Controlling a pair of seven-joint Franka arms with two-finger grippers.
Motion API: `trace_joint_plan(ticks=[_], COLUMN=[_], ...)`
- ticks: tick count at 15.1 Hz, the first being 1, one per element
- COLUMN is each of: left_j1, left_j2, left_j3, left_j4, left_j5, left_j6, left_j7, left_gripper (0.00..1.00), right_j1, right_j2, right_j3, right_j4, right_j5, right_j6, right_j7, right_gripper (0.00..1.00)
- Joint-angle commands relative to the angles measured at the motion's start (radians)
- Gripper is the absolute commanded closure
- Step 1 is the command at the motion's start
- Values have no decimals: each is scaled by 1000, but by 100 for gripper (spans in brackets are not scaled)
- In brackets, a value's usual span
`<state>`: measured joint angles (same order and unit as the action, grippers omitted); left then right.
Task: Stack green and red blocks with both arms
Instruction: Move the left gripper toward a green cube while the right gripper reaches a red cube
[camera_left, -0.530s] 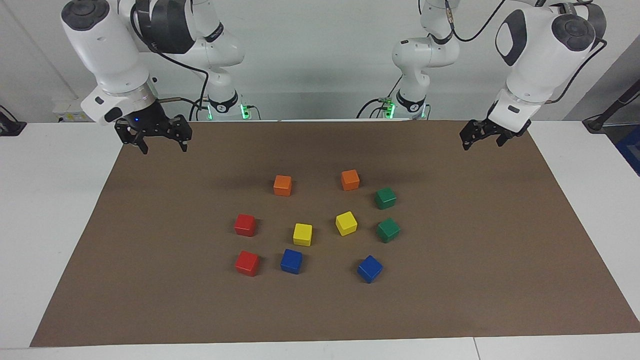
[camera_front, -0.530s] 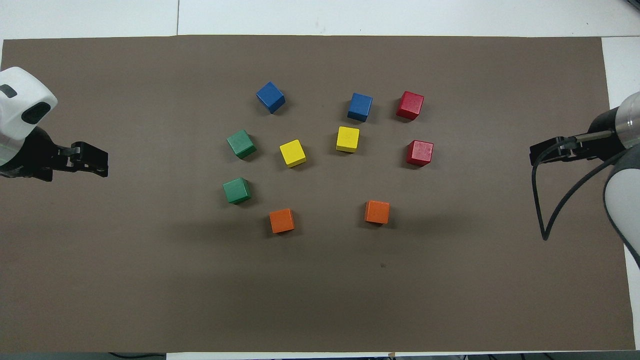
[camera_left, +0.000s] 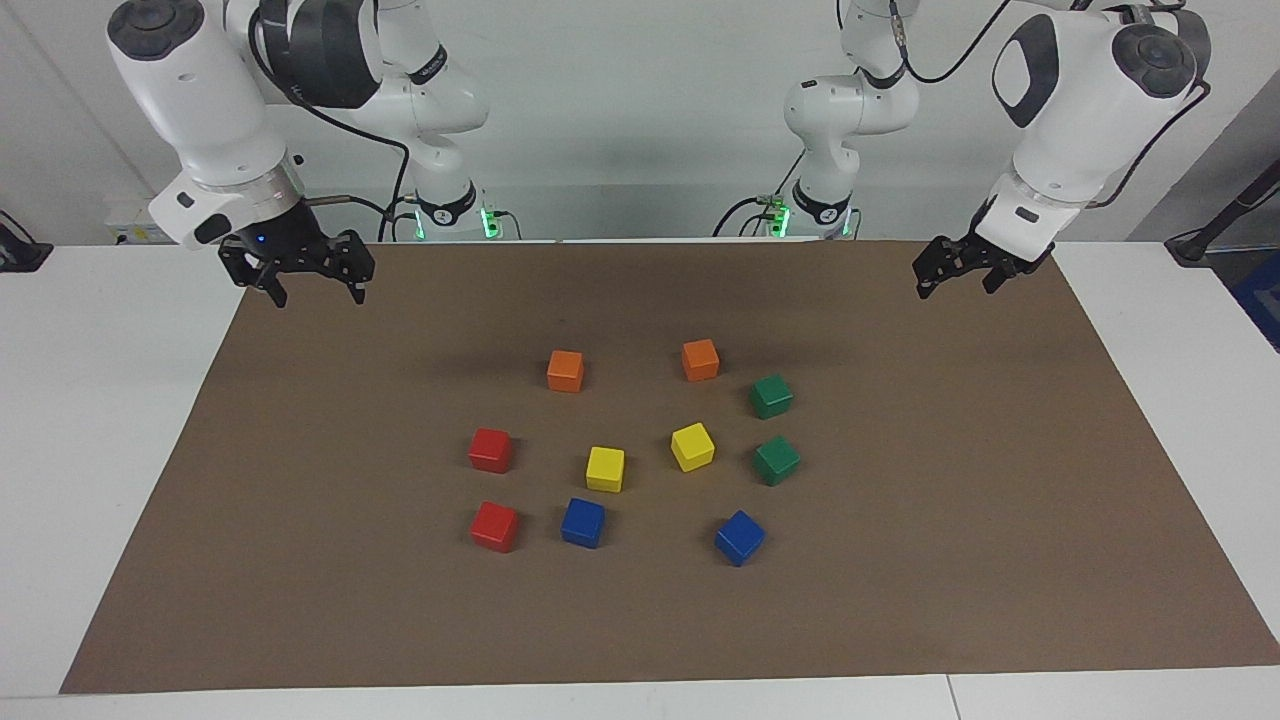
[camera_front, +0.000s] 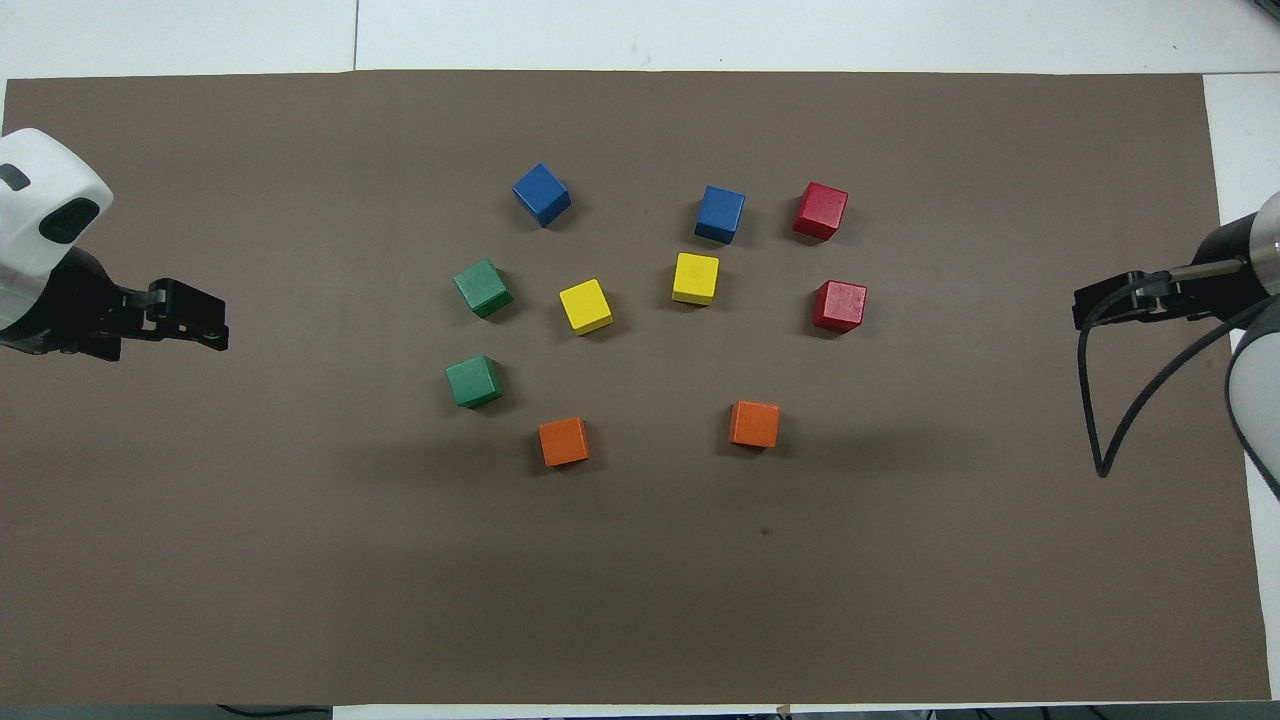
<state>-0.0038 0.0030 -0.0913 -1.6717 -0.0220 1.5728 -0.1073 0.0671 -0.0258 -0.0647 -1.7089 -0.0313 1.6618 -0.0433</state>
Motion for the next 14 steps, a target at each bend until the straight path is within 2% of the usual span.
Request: trace_joint_plan(ticks=[1, 4, 5, 8, 12, 14], left_j1=[-1, -25, -41, -64, -99, -126], left_j2=[6, 32, 46, 71, 75, 97], left_j3=[-13, -86, -105, -158, -160, -160], left_j4=[-14, -84, -136, -302, -417, -450], left_j5=[-26, -24, -23, -21, -19, -19], left_j6=[77, 202, 272, 482, 622, 688], left_j7=[-35, -173, -234, -366, -455, -486], left_gripper=[0, 0, 0, 0, 0, 0], right_j1=[-4, 66, 94, 155, 194, 195], right_j2=[-25, -11, 7, 110, 246, 280], right_j3=[9, 19, 19, 20, 20, 20], right_j4=[-38, -84, -104, -139, -149, -150], right_j5=[-1, 5, 5, 5, 7, 8], right_j6=[22, 80, 117, 275, 461, 509], right_j7=[8, 306, 369, 558, 681, 689], right_gripper=[0, 0, 0, 0, 0, 0])
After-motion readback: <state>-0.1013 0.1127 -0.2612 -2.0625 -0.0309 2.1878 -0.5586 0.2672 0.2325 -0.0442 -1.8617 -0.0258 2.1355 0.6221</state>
